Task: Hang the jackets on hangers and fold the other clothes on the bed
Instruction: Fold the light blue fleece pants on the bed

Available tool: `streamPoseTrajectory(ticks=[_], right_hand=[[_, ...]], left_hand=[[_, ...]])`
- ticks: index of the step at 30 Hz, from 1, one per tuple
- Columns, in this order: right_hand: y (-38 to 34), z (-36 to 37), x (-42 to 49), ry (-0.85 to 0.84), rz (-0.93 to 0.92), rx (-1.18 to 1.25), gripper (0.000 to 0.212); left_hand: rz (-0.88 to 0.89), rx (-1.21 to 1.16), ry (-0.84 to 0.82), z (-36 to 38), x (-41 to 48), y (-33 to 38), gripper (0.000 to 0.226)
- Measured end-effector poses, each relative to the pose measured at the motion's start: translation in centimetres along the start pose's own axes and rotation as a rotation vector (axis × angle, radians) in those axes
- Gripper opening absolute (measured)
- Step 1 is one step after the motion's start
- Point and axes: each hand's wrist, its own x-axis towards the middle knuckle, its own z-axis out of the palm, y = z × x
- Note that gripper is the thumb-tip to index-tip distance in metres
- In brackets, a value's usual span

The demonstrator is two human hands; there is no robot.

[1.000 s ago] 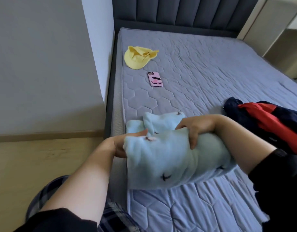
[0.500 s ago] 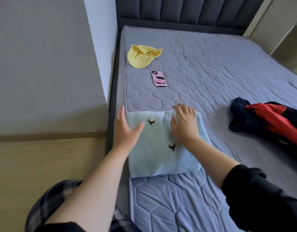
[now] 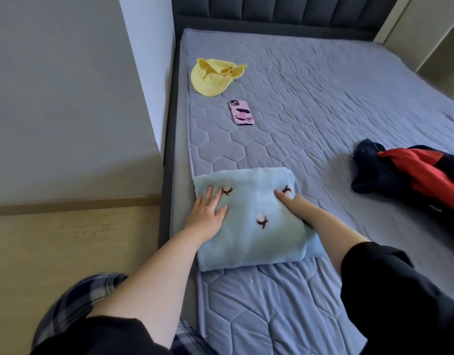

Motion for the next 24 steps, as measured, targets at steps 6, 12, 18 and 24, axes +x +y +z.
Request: streamPoseTrajectory(ticks=[6,12,18,24], right_hand=[[1.8,-0.9,0.0,-0.176,0.099,0.134,0.088],[2.8,-0.9,-1.0,-0.396,0.169,0.398,0.068],[2.7,-0.2,-2.8,-0.378,0.104,0.558,0.061],[-1.1,0.3,-5.3,-0.252,-0.042,0.631,0.056]], left_hand=[[-0.008,-0.007,-0.018,0.2,0.1,-0.2,0.058],[0.011,0.007,-0.004,0.5,0.2,-1.0,0.06],[0.028,-0.003,0.031,0.4,-0.1,-1.4,0.058],[0.011,-0.112,0.245,-0.8,-1.3,-0.9,0.052]])
